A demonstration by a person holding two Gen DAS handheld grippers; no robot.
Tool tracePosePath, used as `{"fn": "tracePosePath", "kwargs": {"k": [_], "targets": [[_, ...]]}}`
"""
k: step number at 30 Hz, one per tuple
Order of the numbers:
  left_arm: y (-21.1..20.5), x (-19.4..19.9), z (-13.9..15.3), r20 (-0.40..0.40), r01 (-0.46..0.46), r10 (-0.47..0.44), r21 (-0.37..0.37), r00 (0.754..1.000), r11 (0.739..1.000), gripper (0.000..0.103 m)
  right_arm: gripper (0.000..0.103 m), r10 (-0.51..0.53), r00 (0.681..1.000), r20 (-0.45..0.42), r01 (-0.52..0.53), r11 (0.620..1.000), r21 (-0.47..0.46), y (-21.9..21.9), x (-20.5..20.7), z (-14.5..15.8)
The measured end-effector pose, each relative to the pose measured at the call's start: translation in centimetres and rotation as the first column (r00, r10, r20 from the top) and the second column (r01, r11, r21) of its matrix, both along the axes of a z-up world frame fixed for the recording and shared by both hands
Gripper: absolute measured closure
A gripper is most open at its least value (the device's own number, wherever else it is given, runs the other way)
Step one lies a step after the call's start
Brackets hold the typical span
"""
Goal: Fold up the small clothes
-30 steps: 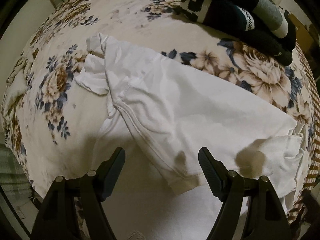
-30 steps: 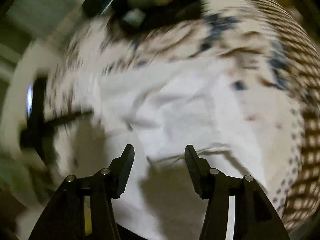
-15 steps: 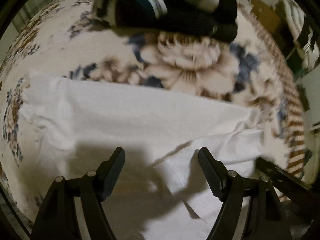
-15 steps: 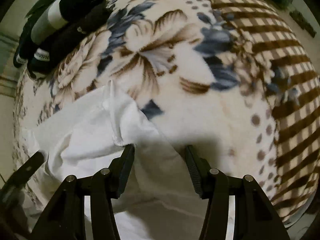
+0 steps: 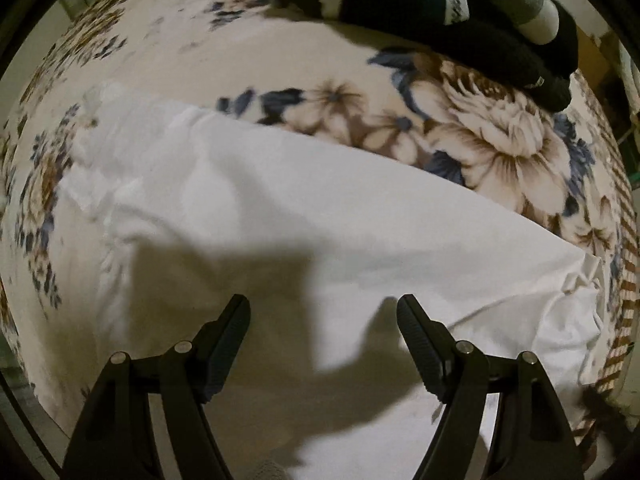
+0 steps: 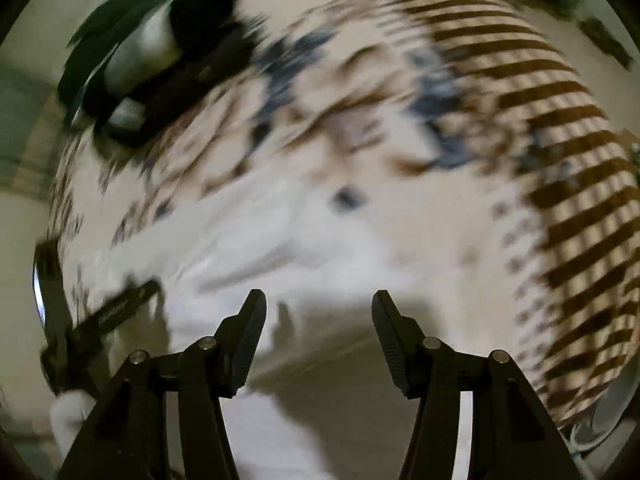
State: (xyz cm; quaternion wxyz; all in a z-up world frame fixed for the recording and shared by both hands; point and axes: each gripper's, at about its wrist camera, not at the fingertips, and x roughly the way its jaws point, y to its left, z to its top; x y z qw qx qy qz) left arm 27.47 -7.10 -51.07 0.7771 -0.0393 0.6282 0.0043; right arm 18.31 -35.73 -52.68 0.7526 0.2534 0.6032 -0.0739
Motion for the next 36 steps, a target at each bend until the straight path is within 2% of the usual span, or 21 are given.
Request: {"fn": "tracePosePath", "kwargs": {"k": [1,3,5,9,12,14,18,20,22,24,26,27,28,30,31,36], "targets": [[0.8,-0.6,0.4,0.009,-0.004,0.004,-0.005,1.000,1.000,0.028,0.045,0.032,0.999,-0.022,-0.032,0.999,-0.011,1.4,0.2,-0.6],[3.0,-1.6,1.0,0.011,-0.033,0.033,-0.014,0.999,0.999,0.028,0.045,0.085,0.987,-0.136,-0.093,0.994,-0.056,3.7,-0.1,-3.2],[6.3,-2.4,1.6,0.004,-0.090,0.090,-0.042,0.996,0.995,0.028,0.045,0.104,0.971,-0.216,-0.119,0.991,-0.058,4.3,-1.0,-5.3],[14.5,-2.7,2.5,0.016,-0.237,0.239,-0.084,0.971,0.968,0.028,0.045,0.064,0.979,-0.194,-0.085,0.991,-0.103,4.3,-2.0,-3.4],[20.2,-1.8,1.7,0.004,-0.354,0.356,-0.095,0.934,0.930,0.028,0.045,0.001,0.988,-0.151,-0.019,0.993,-0.117,4.6,-1.8,-1.4],[24.4,-0.7,0.8,-0.027,-0.460,0.464,-0.183,0.886,0.869,0.028,0.045,-0.034,0.990,-0.135,0.015,0.990,-0.140,5.2,-1.2,-0.5],[27.7,1.9,-1.1,-0.079,-0.576,0.587,-0.335,0.806,0.746,0.029,0.045,-0.101,0.988,-0.119,0.086,0.989,-0.122,8.0,1.3,0.3],[27.2,3.1,-2.1,-0.104,-0.583,0.592,-0.373,0.799,0.722,0.029,0.045,-0.129,0.986,-0.110,0.116,0.986,-0.116,9.7,2.2,0.5],[26.8,4.0,-3.2,-0.119,-0.581,0.581,-0.358,0.805,0.731,0.029,0.045,-0.155,0.982,-0.108,0.142,0.983,-0.120,12.4,4.1,0.5],[26.2,4.5,-3.4,-0.088,-0.569,0.577,-0.339,0.812,0.749,0.030,0.045,-0.174,0.979,-0.109,0.160,0.979,-0.126,14.3,6.0,-0.3],[25.6,5.5,-2.8,-0.026,-0.553,0.575,-0.310,0.818,0.773,0.052,0.045,-0.195,0.975,-0.111,0.180,0.974,-0.136,14.9,6.7,-1.0],[25.4,5.7,-2.6,-0.009,-0.545,0.570,-0.305,0.821,0.781,0.078,0.045,-0.202,0.973,-0.110,0.186,0.972,-0.142,14.9,6.7,-1.1],[25.5,5.7,-2.2,0.015,-0.530,0.562,-0.314,0.827,0.788,0.097,0.045,-0.213,0.971,-0.110,0.195,0.969,-0.153,15.0,6.7,-1.1],[26.0,5.2,-1.6,0.049,-0.511,0.557,-0.337,0.829,0.790,0.099,0.045,-0.219,0.970,-0.103,0.201,0.966,-0.162,15.1,7.3,-1.4],[26.4,4.7,-0.8,0.085,-0.492,0.548,-0.344,0.832,0.800,0.101,0.045,-0.220,0.970,-0.100,0.201,0.965,-0.170,15.2,7.5,-1.4],[25.5,3.7,3.9,0.261,-0.353,0.449,-0.342,0.855,0.871,0.101,0.045,-0.198,0.976,-0.091,0.180,0.968,-0.174,15.5,8.0,-1.6]]}}
